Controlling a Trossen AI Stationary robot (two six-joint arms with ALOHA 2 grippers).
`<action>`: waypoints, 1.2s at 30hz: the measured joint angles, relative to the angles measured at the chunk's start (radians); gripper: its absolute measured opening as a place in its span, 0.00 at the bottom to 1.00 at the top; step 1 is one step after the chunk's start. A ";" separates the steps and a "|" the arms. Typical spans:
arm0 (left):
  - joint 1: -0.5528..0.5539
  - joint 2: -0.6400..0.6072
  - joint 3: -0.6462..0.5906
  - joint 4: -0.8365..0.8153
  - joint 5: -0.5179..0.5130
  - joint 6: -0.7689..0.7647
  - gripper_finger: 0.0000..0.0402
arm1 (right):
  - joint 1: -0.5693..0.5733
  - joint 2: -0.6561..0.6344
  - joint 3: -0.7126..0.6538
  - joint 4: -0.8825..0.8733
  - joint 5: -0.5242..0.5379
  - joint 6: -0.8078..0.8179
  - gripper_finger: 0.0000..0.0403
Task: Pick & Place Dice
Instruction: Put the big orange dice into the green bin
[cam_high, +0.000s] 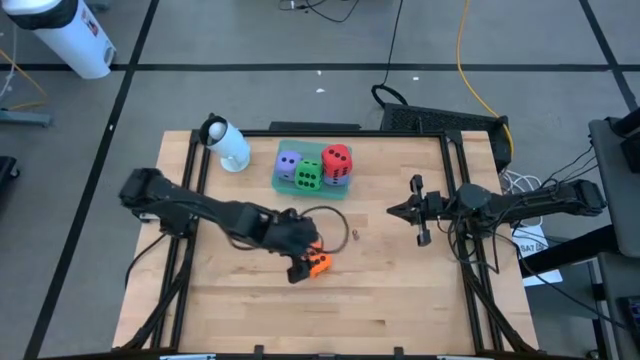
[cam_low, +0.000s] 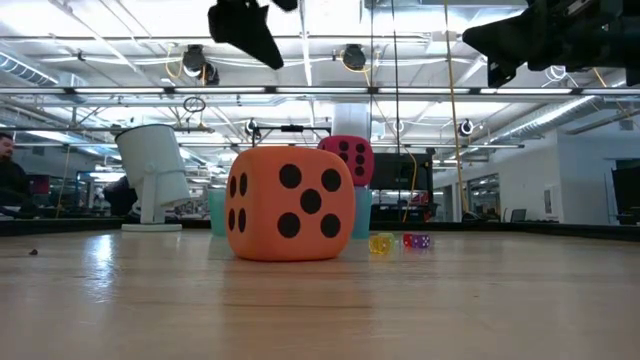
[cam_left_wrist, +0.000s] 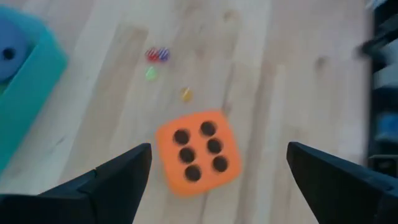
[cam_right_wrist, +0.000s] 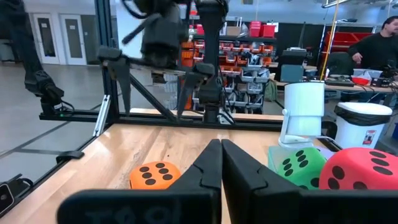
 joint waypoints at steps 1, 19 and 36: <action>-0.001 0.043 0.060 -0.069 -0.007 -0.004 0.96 | 0.000 0.000 0.000 0.000 0.000 0.000 0.00; 0.125 0.356 0.312 -0.363 0.135 0.008 0.97 | 0.000 0.000 0.000 -0.010 0.000 0.000 0.00; 0.084 0.356 0.297 -0.323 0.143 -0.070 0.98 | 0.000 0.000 0.000 -0.017 0.000 0.004 0.00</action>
